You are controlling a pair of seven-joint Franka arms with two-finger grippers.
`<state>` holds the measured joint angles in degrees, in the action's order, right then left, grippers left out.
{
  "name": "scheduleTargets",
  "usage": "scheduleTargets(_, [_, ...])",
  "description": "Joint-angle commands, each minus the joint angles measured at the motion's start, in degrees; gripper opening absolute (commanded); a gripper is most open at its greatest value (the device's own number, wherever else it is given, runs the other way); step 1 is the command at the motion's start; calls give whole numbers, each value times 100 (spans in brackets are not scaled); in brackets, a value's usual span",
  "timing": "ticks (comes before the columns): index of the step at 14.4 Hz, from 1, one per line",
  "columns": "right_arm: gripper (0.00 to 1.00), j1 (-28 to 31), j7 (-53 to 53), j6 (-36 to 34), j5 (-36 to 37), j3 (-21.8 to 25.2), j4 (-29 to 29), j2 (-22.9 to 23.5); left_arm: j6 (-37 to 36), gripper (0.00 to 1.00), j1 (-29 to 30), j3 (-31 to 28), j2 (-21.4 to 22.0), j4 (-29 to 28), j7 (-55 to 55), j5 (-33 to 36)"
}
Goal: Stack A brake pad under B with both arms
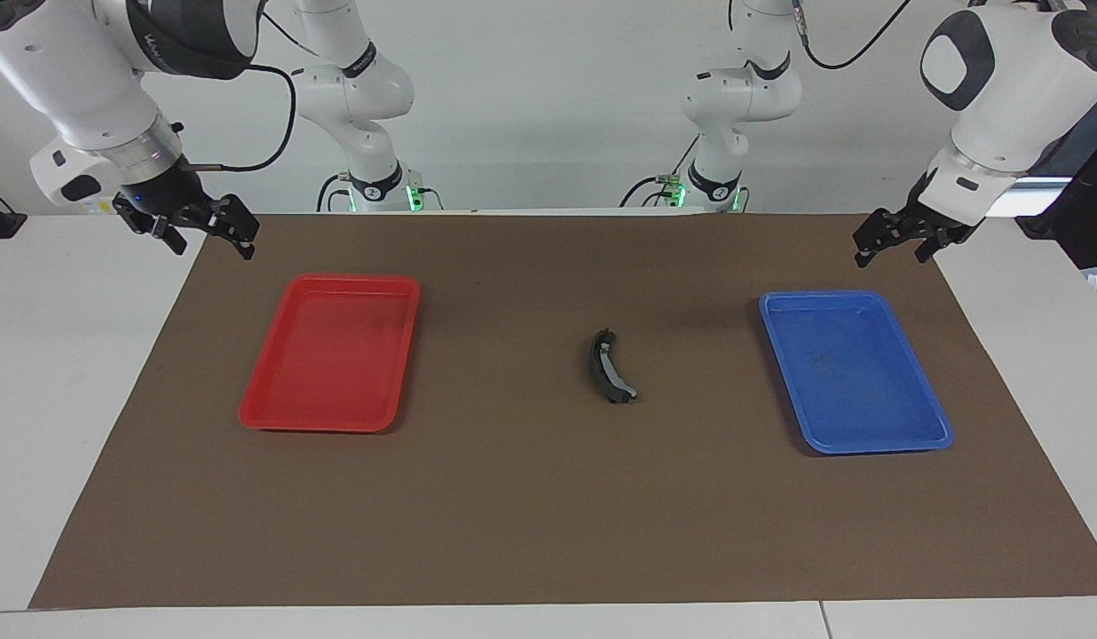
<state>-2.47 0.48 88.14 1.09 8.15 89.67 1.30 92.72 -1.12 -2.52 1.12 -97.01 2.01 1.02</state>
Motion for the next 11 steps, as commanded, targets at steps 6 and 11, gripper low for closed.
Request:
scheduleTargets(6, [99,10,-145,-16,67,-112,165,-183,-35,100,50,23,142,-134,36,12])
scheduleTargets(11, [99,-43,-154,-16,50,-112,165,-183,-35,100,50,23,142,-134,36,12])
